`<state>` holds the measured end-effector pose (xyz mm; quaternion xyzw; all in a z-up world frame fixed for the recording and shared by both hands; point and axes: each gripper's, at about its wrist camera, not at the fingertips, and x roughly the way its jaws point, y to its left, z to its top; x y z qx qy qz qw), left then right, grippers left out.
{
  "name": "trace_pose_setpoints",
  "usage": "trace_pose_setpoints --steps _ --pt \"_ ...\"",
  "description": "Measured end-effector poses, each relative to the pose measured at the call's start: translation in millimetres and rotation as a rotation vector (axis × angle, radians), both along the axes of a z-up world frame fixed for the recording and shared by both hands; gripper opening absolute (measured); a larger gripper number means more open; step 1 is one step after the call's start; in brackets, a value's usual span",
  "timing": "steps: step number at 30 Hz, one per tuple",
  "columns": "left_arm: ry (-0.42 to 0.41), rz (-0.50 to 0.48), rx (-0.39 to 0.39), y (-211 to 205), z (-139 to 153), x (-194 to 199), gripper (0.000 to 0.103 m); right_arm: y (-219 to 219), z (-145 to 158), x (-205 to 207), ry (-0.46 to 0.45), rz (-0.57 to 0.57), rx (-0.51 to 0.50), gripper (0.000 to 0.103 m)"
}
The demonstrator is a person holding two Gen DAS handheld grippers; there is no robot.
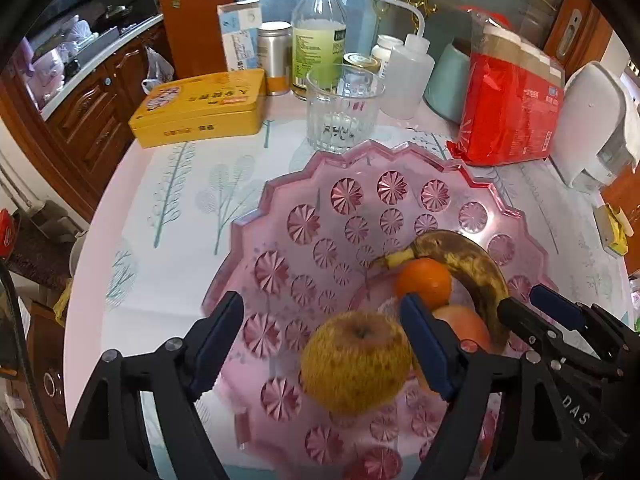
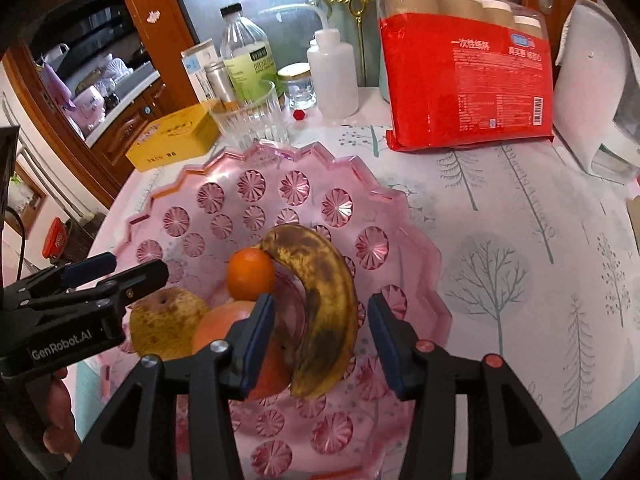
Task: Organize fruits
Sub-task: 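Open both tools to release the fruit and withdraw from the bowl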
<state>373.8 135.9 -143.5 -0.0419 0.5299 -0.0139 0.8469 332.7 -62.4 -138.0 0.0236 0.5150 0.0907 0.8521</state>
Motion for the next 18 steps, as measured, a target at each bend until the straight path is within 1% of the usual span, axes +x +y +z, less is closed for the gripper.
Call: trace_pose_setpoints --steps 8,18 --pt "-0.022 0.018 0.007 -1 25 -37 0.080 -8 16 -23 -0.022 0.002 0.028 0.049" --pt "-0.065 0.023 0.025 -12 67 -82 0.081 -13 56 -60 -0.083 0.024 0.056 0.049"
